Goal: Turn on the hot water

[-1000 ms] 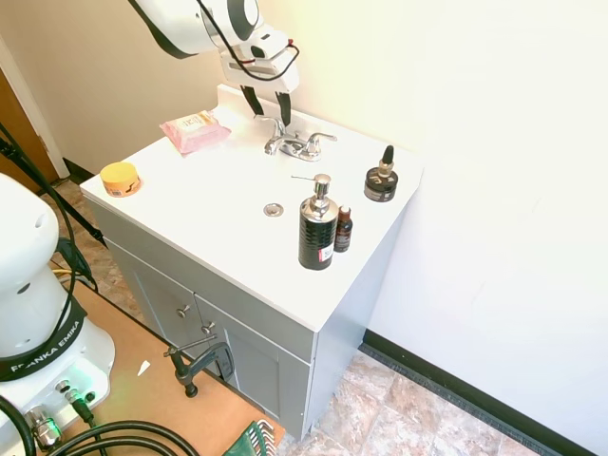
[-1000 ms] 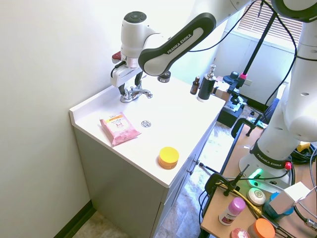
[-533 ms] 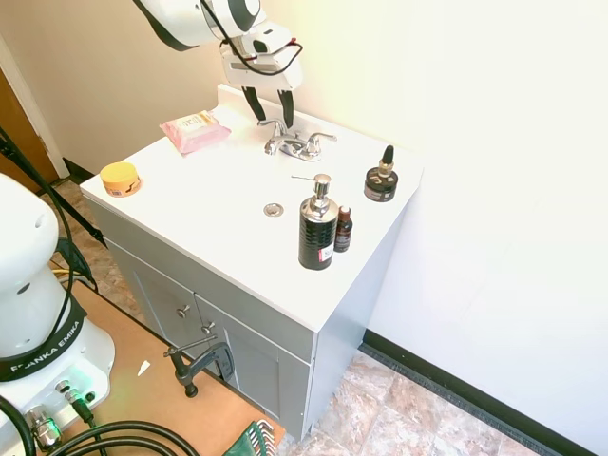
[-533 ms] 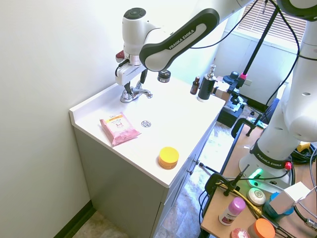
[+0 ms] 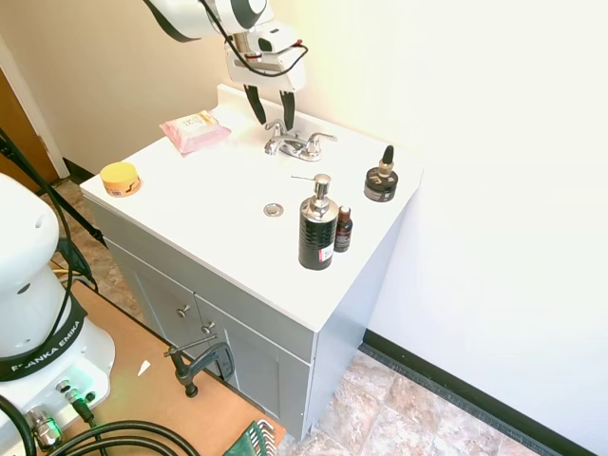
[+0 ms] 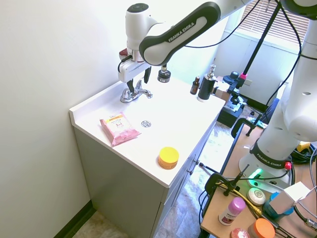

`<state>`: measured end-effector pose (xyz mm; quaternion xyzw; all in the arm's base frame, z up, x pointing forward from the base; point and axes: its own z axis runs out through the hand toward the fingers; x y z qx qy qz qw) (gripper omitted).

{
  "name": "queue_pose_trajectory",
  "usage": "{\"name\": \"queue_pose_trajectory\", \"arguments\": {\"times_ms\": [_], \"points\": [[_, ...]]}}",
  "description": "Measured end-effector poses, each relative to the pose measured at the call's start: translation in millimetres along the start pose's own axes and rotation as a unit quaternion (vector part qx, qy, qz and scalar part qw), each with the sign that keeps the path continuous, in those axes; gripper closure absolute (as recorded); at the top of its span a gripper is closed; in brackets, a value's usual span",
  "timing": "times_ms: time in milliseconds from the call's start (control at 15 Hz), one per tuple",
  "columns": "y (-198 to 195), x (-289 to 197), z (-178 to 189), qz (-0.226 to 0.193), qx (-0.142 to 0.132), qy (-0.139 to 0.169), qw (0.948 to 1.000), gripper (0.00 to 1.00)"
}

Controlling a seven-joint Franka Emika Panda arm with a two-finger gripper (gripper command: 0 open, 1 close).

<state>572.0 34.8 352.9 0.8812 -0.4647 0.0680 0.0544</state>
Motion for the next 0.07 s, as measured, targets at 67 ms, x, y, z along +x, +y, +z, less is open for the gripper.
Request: {"name": "queue_pose_trajectory", "arguments": {"times_ms": [67], "points": [[11.5, 0.9, -12.5, 0.005, 0.001, -0.013, 0.9999, 0.0]]}}
